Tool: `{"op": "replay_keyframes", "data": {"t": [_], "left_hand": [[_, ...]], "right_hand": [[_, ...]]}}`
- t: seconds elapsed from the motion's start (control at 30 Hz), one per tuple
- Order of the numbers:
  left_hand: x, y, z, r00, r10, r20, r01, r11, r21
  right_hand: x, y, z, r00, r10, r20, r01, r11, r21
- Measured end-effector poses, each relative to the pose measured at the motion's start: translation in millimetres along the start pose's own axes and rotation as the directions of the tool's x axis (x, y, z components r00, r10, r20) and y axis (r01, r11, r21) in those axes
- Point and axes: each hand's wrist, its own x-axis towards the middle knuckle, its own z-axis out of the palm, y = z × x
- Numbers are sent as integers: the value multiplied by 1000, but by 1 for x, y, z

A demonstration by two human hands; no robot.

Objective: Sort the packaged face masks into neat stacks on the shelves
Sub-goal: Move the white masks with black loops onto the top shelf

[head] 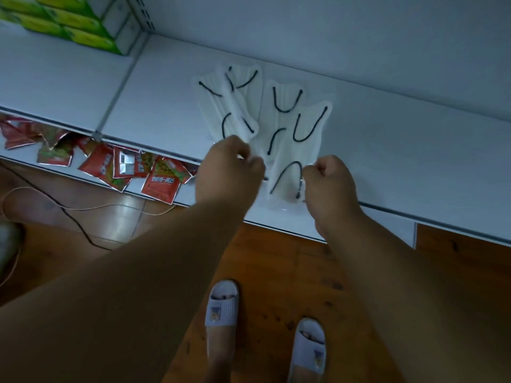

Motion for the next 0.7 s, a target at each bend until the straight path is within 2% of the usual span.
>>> {"op": "replay_keyframes", "data": {"t": [0.07, 0.1, 0.17, 0.2, 0.27, 0.3, 0.33, 0.37, 0.4, 0.43, 0.5, 0.53, 0.57, 0.63, 0.7], "left_hand": [[-2, -3, 4, 969, 158, 189, -184, 974, 129], [-2, -6, 7, 942, 188, 277, -231, 964, 130], [-2, -13, 5, 915, 209, 345, -231, 973, 22], [-1, -15, 1, 925, 192, 327, -184, 981, -57], [4, -22, -8, 979, 38, 199, -2, 983, -181], [10, -29, -11, 981, -116, 153, 154, 951, -268], [18, -37, -16, 939, -291, 185, 342, 854, -392], [25, -41, -21, 857, -416, 303, 515, 682, -520], [31, -47, -22, 786, -449, 425, 617, 517, -594], [35, -52, -24, 761, -438, 480, 647, 443, -621], [44, -59, -29, 787, -446, 426, 616, 540, -574], [50, -64, -31, 809, -477, 343, 586, 601, -544], [55, -69, -36, 817, -509, 272, 569, 636, -521], [65, -76, -47, 810, -563, 164, 565, 674, -476], [74, -82, -54, 824, -555, 111, 554, 751, -360]], "right_hand": [[-4, -13, 15, 988, 73, 136, -101, 972, 211], [-6, -19, 21, 975, 104, 195, -158, 945, 287], [-5, -24, 30, 969, 114, 217, -176, 940, 292], [-2, -24, 33, 974, 109, 196, -161, 950, 269], [1, -26, 38, 970, 110, 219, -167, 950, 263], [2, -29, 42, 958, 116, 262, -193, 937, 290], [2, -32, 47, 941, 120, 317, -224, 922, 317], [4, -33, 52, 929, 118, 350, -233, 922, 309], [7, -35, 57, 929, 99, 356, -201, 943, 263], [11, -38, 62, 942, 72, 328, -140, 972, 189], [22, -47, 70, 972, -68, 226, 66, 998, 16], [30, -51, 74, 966, -183, 181, 202, 975, -92], [39, -53, 79, 940, -300, 165, 333, 912, -240], [57, -58, 92, 862, -427, 274, 506, 684, -525], [70, -59, 107, 846, -354, 398, 532, 531, -659]]}}
